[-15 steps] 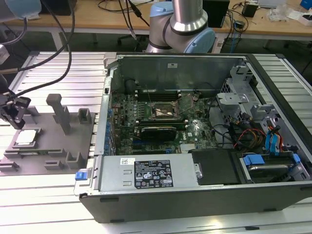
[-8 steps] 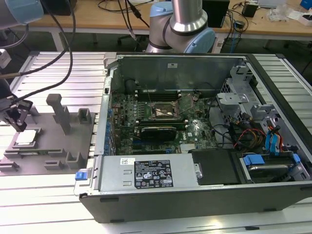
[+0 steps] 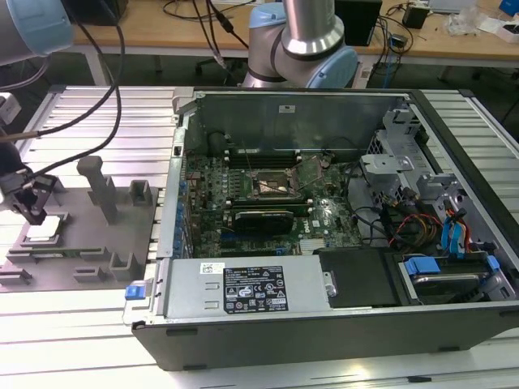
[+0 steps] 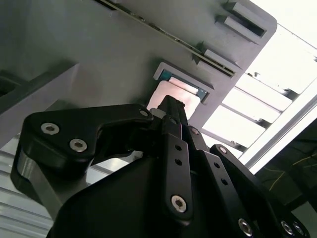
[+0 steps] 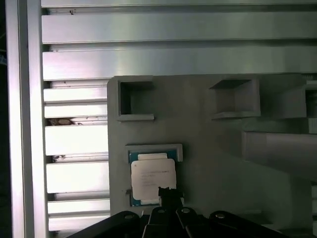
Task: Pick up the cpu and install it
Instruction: 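Pick up the cpu and move it towards the insertion slot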
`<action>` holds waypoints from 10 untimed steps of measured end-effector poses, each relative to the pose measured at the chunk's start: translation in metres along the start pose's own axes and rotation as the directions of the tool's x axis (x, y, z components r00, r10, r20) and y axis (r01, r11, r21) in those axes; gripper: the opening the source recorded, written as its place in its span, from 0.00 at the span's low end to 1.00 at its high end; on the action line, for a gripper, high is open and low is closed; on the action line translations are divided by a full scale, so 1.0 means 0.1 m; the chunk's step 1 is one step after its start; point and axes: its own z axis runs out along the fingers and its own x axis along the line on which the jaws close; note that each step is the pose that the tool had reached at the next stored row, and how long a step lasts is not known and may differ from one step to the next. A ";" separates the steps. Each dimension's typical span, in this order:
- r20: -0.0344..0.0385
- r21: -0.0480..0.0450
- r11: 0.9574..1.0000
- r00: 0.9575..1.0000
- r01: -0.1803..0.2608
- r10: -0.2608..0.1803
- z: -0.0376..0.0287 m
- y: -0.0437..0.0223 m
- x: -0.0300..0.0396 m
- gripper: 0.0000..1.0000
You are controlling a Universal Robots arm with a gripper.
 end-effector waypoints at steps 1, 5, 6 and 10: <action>0.000 0.000 1.000 1.000 0.002 -0.002 0.015 -0.001 0.008 0.11; 0.000 -0.001 1.000 1.000 0.016 -0.016 0.070 -0.002 0.025 0.11; -0.001 -0.001 1.000 1.000 0.017 -0.017 0.078 -0.003 0.028 0.11; -0.001 -0.001 1.000 1.000 0.019 -0.019 0.088 -0.003 0.031 0.11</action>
